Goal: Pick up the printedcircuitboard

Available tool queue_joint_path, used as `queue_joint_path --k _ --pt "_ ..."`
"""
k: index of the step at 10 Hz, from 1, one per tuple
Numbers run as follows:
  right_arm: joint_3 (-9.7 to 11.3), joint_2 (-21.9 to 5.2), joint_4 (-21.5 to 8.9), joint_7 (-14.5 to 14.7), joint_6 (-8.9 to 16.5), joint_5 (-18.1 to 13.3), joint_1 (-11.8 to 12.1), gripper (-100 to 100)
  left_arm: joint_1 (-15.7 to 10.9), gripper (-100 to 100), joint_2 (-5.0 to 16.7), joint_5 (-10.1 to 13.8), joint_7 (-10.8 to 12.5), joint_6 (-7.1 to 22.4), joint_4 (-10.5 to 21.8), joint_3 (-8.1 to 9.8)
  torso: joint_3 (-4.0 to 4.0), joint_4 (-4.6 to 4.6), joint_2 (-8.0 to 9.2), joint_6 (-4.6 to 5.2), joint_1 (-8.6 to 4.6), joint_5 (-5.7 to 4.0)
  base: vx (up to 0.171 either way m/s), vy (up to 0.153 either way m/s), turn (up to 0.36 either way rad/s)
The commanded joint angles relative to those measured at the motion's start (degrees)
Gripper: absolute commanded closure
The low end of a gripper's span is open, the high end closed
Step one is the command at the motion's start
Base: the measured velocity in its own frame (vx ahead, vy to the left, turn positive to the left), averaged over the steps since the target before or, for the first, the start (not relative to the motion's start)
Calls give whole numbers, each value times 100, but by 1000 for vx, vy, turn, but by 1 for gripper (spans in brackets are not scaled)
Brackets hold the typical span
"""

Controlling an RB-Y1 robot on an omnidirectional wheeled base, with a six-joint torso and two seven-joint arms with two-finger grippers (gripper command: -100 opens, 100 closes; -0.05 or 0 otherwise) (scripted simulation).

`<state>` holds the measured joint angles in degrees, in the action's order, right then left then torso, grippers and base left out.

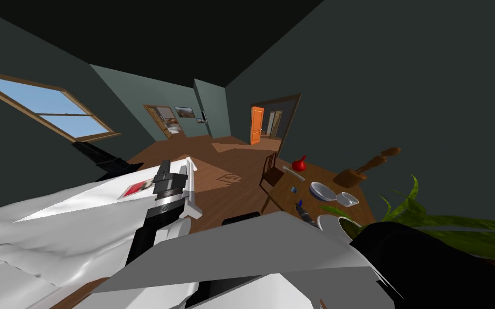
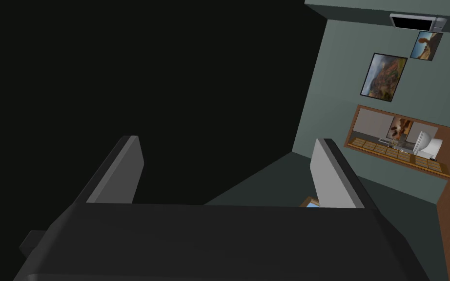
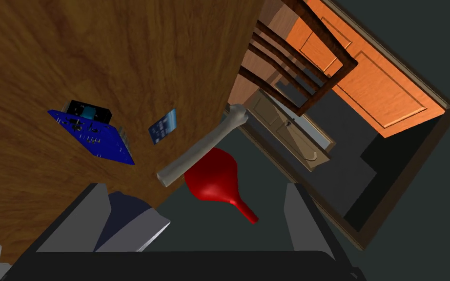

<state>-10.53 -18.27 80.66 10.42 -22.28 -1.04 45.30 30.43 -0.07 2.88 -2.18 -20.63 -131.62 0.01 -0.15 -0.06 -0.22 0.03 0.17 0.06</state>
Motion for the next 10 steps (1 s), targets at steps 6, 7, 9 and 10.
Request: queue_joint_path --k 6,7,9,10 --pt "-125 -161 -948 67 113 -105 122 -100 0 0 0 0 0 0 0 0 1 2 -4 -3 1 0 96 26 85" --pt "-179 -215 -1093 105 202 -166 193 -100 0 0 0 0 0 0 0 0 -8 -2 -16 -1 0 0 175 62 174" --pt "-179 -215 -1355 105 202 -166 193 -100 1 0 0 0 0 0 0 0 -14 -5 -26 0 14 3 119 34 23" --pt "-179 -215 -1355 105 202 -166 193 -100 0 0 0 0 0 0 0 0 -2 -1 -2 1 2 1 3 -14 -9"
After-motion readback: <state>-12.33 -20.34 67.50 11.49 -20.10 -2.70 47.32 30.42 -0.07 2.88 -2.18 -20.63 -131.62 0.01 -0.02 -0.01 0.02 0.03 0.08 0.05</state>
